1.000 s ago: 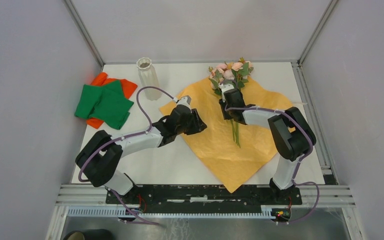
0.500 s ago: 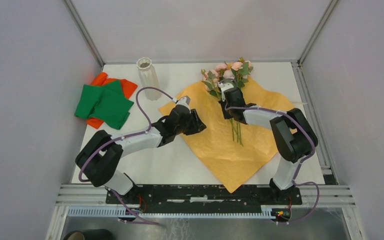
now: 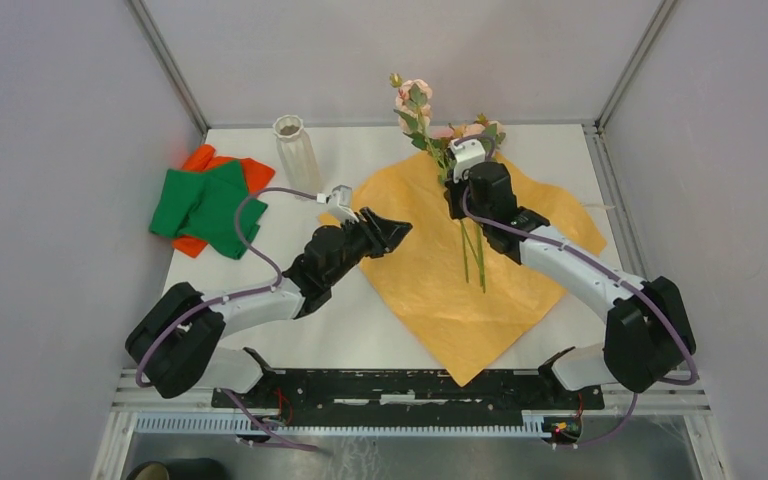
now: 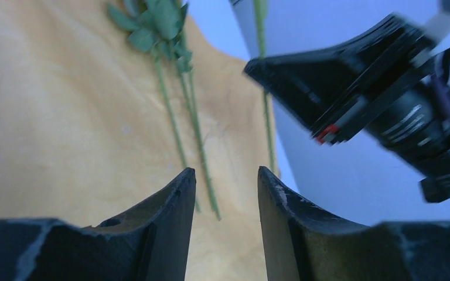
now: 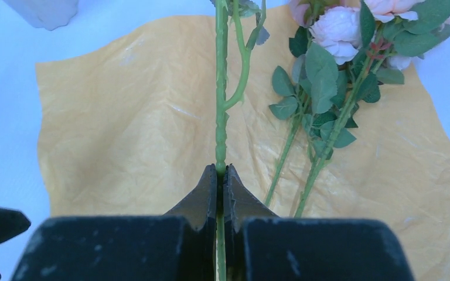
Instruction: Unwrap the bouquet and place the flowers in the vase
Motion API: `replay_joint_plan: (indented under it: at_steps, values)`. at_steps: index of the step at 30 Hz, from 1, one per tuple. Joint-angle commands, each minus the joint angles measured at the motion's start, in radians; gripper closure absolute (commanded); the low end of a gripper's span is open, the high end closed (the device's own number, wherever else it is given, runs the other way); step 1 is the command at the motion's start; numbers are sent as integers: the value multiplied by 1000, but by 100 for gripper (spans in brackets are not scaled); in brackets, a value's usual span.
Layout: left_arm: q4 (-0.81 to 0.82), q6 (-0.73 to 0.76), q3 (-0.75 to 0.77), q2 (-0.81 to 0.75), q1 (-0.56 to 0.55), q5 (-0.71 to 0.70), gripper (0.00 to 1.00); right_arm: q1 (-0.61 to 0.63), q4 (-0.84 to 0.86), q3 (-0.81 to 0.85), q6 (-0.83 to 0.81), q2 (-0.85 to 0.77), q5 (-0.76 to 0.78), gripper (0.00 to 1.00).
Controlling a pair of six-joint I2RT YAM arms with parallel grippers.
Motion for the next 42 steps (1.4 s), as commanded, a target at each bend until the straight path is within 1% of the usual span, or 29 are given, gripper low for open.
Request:
replay_joint_plan:
  at_steps: [1,4,6,9,14,21,28,30,31,34,37,41,42]
  values:
    - [342,-85,60,56,9,33,49,45,20,-32,13,-55,-19,100]
    - [509,-147,93,154,12,62,48,74,30,-49,19,-80,-10,100]
    - [571,-180,142,238,16,102,47,86,28,-56,22,-88,0,100]
    - [629,-189,198,327,20,124,46,107,27,-72,24,-112,11,100]
    - [646,-183,227,409,27,106,46,127,14,-93,17,-150,36,100]
    - [628,-165,245,447,32,116,45,143,26,-122,31,-178,37,100]
    - [654,-162,369,556,31,182,45,162,35,-163,39,-182,48,100]
    - [658,-155,396,581,30,200,52,165,37,-171,40,-188,53,100]
    - [658,-149,404,588,31,207,58,166,35,-173,40,-190,54,100]
    - [666,-123,403,592,31,226,80,167,35,-178,39,-197,61,100]
    - [667,-101,382,577,31,240,97,167,25,-171,32,-197,89,100]
    - [587,-50,376,533,31,247,98,167,14,-149,19,-196,92,100]
    - [555,-30,375,517,32,243,98,167,13,-144,14,-197,90,98]
